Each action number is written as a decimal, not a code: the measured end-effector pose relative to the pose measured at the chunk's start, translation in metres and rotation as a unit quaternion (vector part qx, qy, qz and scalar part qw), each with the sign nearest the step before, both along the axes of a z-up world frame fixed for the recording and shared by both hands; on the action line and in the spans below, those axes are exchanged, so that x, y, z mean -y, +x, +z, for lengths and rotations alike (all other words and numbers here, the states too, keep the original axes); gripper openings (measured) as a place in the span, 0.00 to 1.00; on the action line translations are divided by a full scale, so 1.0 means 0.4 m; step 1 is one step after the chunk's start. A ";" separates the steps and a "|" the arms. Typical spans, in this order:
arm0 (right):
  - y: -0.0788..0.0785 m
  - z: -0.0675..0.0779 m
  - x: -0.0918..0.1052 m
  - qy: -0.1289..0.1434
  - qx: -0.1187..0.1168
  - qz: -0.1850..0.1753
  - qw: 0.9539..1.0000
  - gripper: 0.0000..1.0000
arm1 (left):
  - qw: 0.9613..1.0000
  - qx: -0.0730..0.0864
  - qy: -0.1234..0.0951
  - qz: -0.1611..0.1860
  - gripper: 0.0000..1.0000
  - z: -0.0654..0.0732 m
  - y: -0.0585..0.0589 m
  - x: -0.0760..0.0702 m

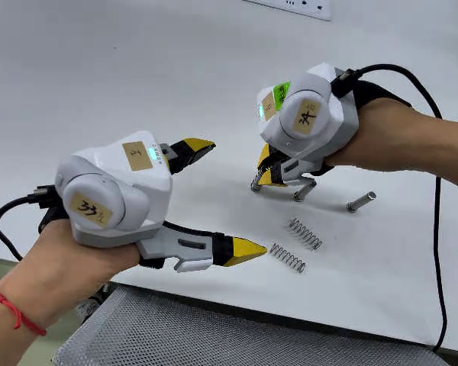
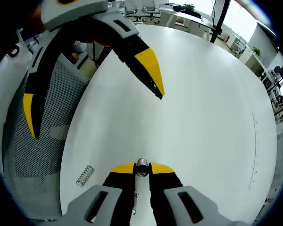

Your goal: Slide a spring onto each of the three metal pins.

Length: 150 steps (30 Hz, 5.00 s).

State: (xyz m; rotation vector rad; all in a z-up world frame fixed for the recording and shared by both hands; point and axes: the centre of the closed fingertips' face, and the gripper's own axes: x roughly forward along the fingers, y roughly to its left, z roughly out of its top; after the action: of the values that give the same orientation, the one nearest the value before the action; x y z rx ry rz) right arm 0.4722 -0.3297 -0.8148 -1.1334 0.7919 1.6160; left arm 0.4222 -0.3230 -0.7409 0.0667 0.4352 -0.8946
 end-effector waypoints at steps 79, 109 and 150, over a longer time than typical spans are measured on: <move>0.032 0.175 0.053 0.174 -0.010 -0.131 0.976 0.49 | 0.998 0.000 0.042 -0.037 0.88 -0.008 -0.027 0.002; -0.072 0.241 0.336 0.305 -0.035 -0.225 0.925 0.88 | 0.967 0.013 0.176 -0.185 0.62 -0.071 -0.097 0.081; -0.107 0.192 0.527 0.328 -0.022 -0.322 0.888 0.88 | 0.887 -0.014 0.316 -0.336 0.17 -0.275 -0.108 0.215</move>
State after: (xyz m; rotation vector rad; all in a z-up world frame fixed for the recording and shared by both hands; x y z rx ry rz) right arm 0.4295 -0.5404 -0.7379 -0.2905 0.4979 1.1847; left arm 0.3789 -0.4090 -0.8508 0.8496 0.7406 -1.4014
